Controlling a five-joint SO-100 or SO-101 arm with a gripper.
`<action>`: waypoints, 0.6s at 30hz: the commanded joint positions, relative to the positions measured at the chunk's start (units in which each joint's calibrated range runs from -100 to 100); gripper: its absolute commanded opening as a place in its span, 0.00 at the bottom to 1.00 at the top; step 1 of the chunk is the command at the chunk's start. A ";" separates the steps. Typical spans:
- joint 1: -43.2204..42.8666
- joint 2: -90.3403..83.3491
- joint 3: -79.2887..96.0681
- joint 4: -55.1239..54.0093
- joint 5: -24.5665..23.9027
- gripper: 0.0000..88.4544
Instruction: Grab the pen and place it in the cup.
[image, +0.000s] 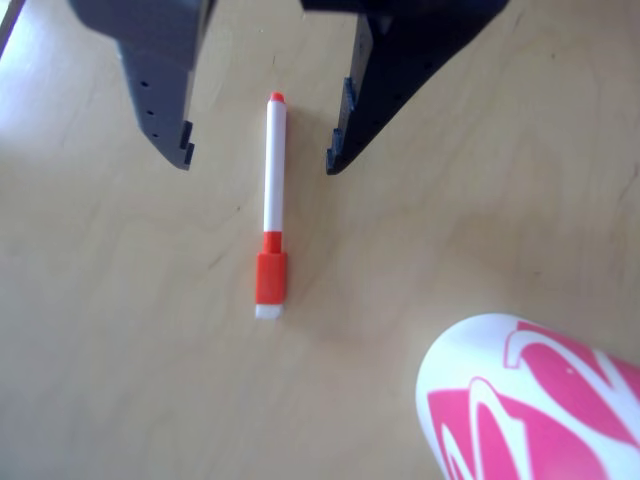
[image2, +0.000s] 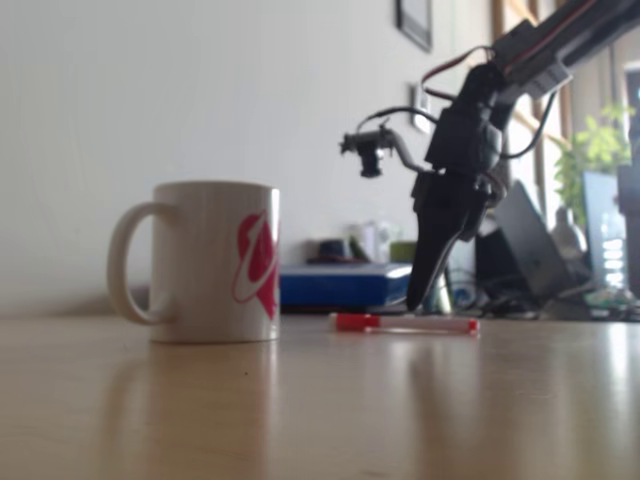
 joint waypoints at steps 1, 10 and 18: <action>0.46 2.89 -4.92 1.31 -0.23 0.37; 0.46 10.11 -12.62 6.90 -0.29 0.37; 0.54 20.48 -24.39 15.76 -0.34 0.37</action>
